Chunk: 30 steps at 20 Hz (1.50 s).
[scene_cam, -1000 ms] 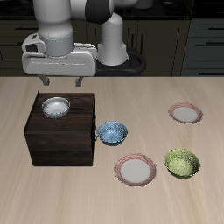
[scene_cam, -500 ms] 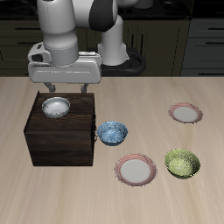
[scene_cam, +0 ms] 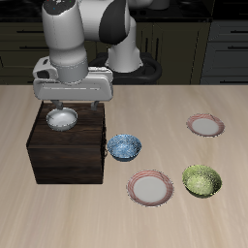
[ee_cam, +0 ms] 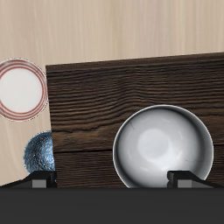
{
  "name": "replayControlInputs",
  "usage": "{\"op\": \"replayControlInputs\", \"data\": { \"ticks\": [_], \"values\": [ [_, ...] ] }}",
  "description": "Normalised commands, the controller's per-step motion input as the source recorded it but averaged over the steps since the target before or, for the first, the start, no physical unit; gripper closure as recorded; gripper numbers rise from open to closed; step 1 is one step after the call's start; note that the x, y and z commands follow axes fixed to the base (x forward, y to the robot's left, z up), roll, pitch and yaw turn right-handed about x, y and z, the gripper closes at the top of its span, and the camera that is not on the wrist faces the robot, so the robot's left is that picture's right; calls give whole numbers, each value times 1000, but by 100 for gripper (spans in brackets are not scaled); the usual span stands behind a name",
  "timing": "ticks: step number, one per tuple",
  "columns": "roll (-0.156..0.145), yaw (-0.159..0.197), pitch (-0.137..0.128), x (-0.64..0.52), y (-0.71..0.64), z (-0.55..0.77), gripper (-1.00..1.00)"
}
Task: Place the white bowl onto the plate that is on the left side of the table
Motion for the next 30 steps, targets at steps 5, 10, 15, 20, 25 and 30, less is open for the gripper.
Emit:
{"op": "replayControlInputs", "data": {
  "ticks": [5, 10, 15, 20, 25, 30],
  "values": [
    [-1, 3, 14, 12, 44, -145, -100],
    [5, 10, 19, -9, 20, -186, -100],
    [2, 1, 35, 42, 20, -264, -100],
    [-28, -11, 40, 17, -100, -228, -100],
    [-32, -6, 5, -27, -83, -142, 100],
    [14, -12, -8, -65, 34, 83, 100]
  ]
}}
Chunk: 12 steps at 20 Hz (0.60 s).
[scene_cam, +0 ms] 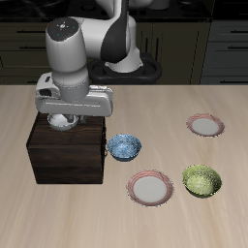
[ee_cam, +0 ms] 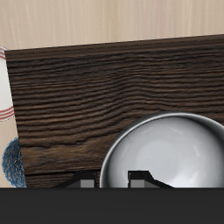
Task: Place the white bowl onto the plate that is on the left side of the table
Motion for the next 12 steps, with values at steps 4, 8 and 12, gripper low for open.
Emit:
{"op": "replayControlInputs", "data": {
  "ticks": [4, 8, 12],
  "values": [
    [3, 1, -15, -66, 67, 123, 100],
    [41, 3, -44, -122, 170, 283, 100],
    [46, 2, -66, -267, 351, 433, 100]
  ]
}}
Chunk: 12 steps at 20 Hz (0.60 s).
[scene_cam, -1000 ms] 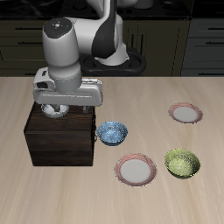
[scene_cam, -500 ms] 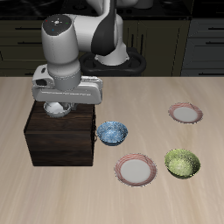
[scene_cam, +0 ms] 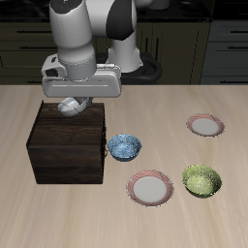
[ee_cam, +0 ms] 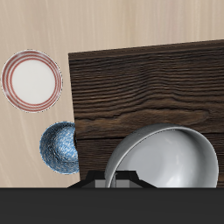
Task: Place the white bowl onto the plate that is on the left side of the table
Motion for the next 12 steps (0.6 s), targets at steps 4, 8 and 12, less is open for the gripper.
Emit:
{"op": "replayControlInputs", "data": {
  "ticks": [4, 8, 12],
  "values": [
    [42, 15, -72, -313, 356, 378, 100],
    [11, -8, -53, -336, 279, 303, 100],
    [-35, -21, -53, -378, 159, 275, 100]
  ]
}}
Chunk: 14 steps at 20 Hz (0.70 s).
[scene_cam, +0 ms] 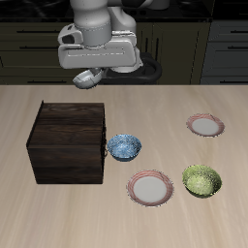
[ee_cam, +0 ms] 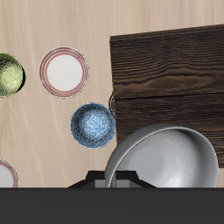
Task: Place the white bowl onto the plate that is on the left side of the table
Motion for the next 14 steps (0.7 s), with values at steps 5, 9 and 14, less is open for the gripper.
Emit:
{"op": "replayControlInputs", "data": {
  "ticks": [5, 9, 14],
  "values": [
    [-102, 11, -69, -431, 315, 144, 100],
    [-34, 7, -45, -430, 318, 60, 100],
    [-27, 32, -36, -355, 229, 64, 100]
  ]
}}
